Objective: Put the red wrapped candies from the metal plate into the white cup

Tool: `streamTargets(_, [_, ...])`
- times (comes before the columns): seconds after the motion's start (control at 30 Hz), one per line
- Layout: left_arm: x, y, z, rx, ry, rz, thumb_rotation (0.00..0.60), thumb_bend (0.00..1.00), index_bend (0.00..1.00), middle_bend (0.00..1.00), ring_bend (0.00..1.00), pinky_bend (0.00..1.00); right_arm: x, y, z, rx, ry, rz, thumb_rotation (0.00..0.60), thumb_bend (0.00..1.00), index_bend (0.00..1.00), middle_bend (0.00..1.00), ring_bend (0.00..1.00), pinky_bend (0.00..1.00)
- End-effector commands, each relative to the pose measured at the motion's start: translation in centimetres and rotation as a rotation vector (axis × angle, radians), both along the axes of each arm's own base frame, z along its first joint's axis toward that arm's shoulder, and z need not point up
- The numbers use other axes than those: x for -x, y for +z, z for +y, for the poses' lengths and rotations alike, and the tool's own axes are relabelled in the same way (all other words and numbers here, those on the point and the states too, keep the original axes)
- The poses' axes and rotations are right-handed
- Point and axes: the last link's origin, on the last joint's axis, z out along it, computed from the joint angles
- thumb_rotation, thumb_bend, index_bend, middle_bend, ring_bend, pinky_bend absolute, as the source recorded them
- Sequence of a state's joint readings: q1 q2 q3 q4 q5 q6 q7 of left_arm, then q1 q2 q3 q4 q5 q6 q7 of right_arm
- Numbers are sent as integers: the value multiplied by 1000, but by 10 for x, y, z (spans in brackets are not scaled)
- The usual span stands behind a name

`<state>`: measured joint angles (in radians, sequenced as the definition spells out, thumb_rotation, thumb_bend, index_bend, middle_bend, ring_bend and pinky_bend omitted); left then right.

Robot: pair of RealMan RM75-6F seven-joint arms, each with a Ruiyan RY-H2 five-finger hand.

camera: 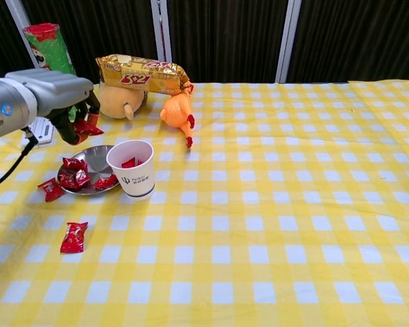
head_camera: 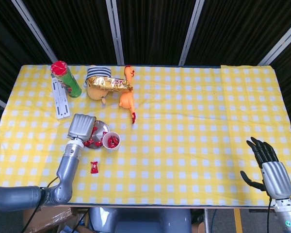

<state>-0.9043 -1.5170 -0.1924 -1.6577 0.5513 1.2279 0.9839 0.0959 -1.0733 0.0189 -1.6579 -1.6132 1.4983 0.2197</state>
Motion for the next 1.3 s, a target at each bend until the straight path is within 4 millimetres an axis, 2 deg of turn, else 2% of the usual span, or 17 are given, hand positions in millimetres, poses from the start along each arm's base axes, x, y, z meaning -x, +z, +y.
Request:
streamTargets(0.03, [-14, 14, -3, -14, -30, -29, 600, 444, 513, 588, 933, 947, 0, 0, 0, 1, 0, 0, 600, 386, 0, 0, 0, 0])
streamTargets(0.2, [-31, 11, -12, 22, -63, -60, 600, 444, 507, 586, 933, 947, 0, 0, 0, 4, 0, 0, 600, 386, 0, 0, 0, 0])
streamTargets(0.57, [-55, -24, -25, 110, -109, -50, 600, 444, 490, 567, 933, 947, 0, 2, 0, 7, -1, -6, 600, 386, 0, 0, 0, 0])
streamTargets(0.77, [-56, -31, -25, 116, -103, -38, 600, 441, 477, 543, 933, 947, 0, 2, 0, 5, 1, -11, 600, 386, 0, 0, 0, 0])
streamTargets(1.3, [-54, -27, -25, 114, -96, -53, 600, 434, 409, 436, 933, 947, 0, 2, 0, 5, 1, -5, 600, 386, 0, 0, 0, 0])
